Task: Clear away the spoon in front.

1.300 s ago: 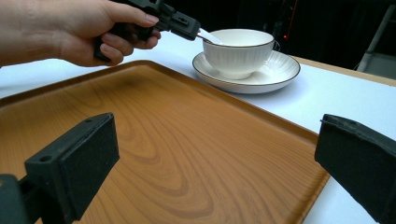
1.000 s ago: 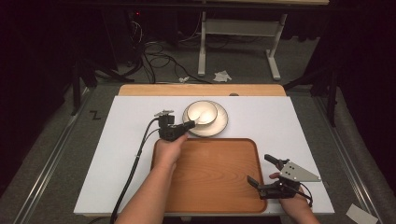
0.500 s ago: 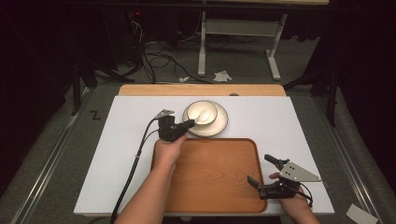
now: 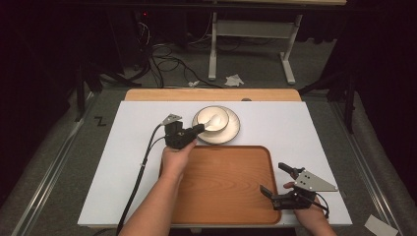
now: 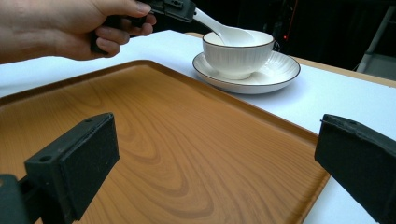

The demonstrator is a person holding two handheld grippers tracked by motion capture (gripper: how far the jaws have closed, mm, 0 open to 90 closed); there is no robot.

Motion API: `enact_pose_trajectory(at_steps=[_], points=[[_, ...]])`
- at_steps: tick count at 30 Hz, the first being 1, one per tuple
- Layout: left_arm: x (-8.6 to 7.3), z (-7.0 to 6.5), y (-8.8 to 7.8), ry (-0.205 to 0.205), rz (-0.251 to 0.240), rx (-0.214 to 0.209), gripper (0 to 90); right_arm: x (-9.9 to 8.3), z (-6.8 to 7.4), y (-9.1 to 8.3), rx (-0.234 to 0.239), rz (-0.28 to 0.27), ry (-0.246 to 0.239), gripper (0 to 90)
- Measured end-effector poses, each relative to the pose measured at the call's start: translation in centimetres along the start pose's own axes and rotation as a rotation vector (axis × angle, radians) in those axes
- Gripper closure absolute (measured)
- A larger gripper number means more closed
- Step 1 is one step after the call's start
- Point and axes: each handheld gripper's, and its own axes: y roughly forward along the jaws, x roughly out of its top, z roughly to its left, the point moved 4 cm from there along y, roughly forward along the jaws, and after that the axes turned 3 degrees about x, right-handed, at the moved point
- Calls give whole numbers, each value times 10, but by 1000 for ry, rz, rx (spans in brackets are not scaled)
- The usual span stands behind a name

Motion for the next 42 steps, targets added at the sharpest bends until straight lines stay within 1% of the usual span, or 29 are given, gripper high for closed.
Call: enact_pose_trajectory(at_steps=[3,4,5,10,16,19,21,23,28,31,35,37,42], points=[[1,-1,-2,8,-8,-7,863,0,0,0,1,0,0,9],[2,-1,-3,19,-5,-5,864,0,0,0,1,0,2,9],[2,-2,-4,13,-13,-3,864,0,0,0,1,1,3,9],[4,-5,-7,31,-27,-8,863,0,0,0,5,-2,-4,9],[7,-7,-11,40,-50,-10,863,0,0,0,3,-4,-7,9],[10,-10,-13,68,-52,-7,863,0,0,0,1,-3,-7,9],[11,-13,-14,78,-61,-4,863,0,0,0,0,0,-2,10],[14,-15,-17,86,-70,-12,863,0,0,0,0,-1,-3,9],[19,-23,-25,133,-89,-15,863,0,0,0,0,-2,-3,9],[21,-26,-31,157,-95,-25,863,0,0,0,1,-2,-6,10],[20,-31,-40,214,-96,-21,863,0,0,0,1,-1,-6,10],[20,-34,-46,234,-104,-28,863,0,0,0,2,0,-4,12],[18,-38,-64,264,-123,-49,863,0,0,0,4,-1,-10,12]])
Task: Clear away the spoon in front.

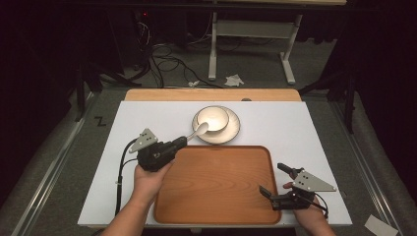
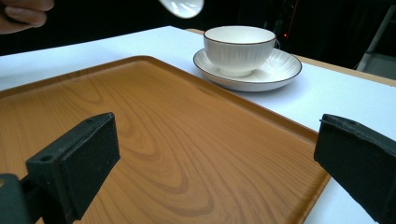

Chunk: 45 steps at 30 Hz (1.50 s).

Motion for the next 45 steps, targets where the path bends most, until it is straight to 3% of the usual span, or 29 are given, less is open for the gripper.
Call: enact_pose_trajectory(at_steps=[9,23,32,45], points=[[-8,-2,-40,33,-13,-12,863,-1,1,1,-3,10,-4,14],[-54,5,-84,15,1,-44,863,-2,2,2,-12,20,-8,15],[-83,9,-101,-6,32,-47,863,-3,1,3,-17,26,-5,16],[-110,-7,-103,-7,32,-111,862,-3,0,4,-26,27,-5,18]])
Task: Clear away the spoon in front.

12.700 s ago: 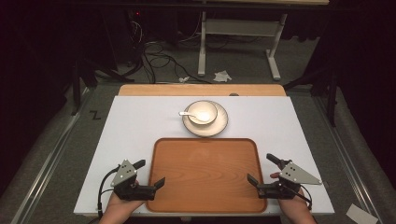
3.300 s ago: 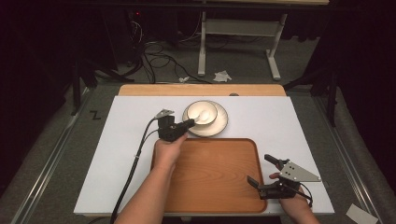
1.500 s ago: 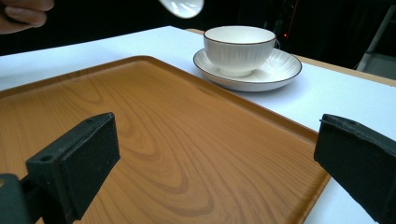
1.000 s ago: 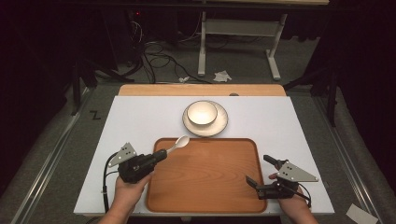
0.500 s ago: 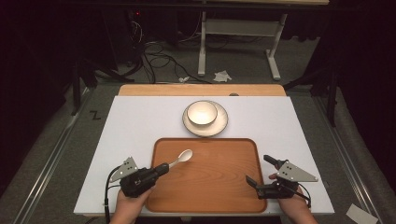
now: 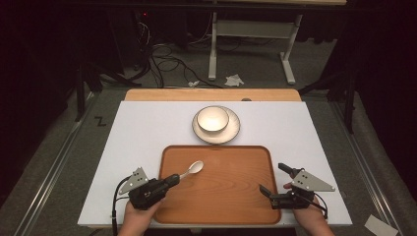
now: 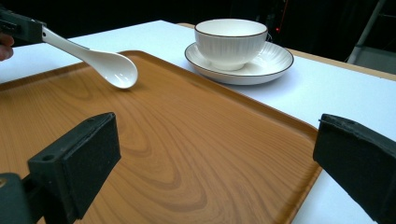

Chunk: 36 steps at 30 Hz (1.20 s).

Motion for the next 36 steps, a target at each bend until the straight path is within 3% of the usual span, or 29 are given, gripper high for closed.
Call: enact_pose_trajectory(at_steps=[8,17,20,25,33,36], points=[[-5,-2,3,24,12,8,859,0,-1,-1,-12,1,5,18],[-5,1,7,15,18,5,841,-1,-1,0,-13,5,6,18],[-7,0,11,18,34,-9,603,-1,-1,1,-15,9,12,18],[-12,2,13,0,59,-21,543,-1,-1,0,-10,7,4,18],[-12,0,14,31,83,-6,546,0,-1,-1,-11,2,6,18],[-8,2,10,22,58,30,670,0,-2,-1,-11,0,4,18]])
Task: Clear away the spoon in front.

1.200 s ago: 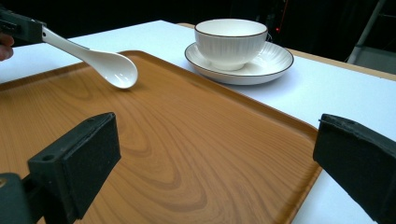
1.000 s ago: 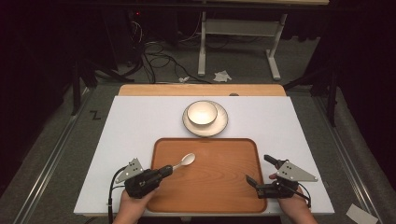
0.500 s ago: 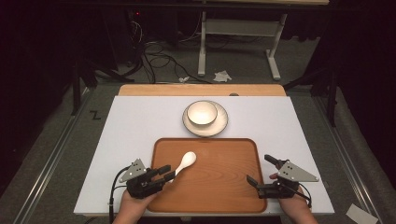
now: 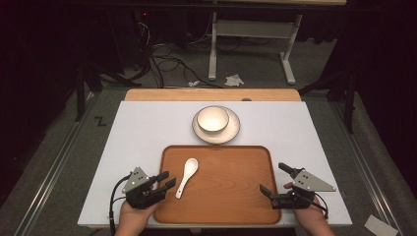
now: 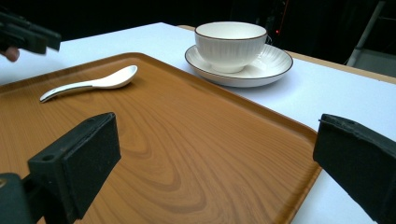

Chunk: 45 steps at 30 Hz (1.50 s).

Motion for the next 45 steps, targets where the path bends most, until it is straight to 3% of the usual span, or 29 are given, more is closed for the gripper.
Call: enact_pose_trajectory(at_steps=[5,10,12,15,22,29,45], points=[[3,4,-9,-12,-25,31,895,0,0,0,2,0,-2,18],[3,7,-12,8,-1,101,900,0,0,0,0,0,1,18],[1,7,-12,13,33,136,900,0,0,0,0,0,-1,18],[-4,6,-10,38,126,204,900,1,1,0,0,-3,-3,18],[-16,1,-1,101,309,254,900,1,1,0,0,-2,-3,18],[-23,-4,10,129,407,240,900,1,1,-1,2,-2,-2,18],[-23,-16,17,161,413,202,900,0,1,0,5,3,3,18]])
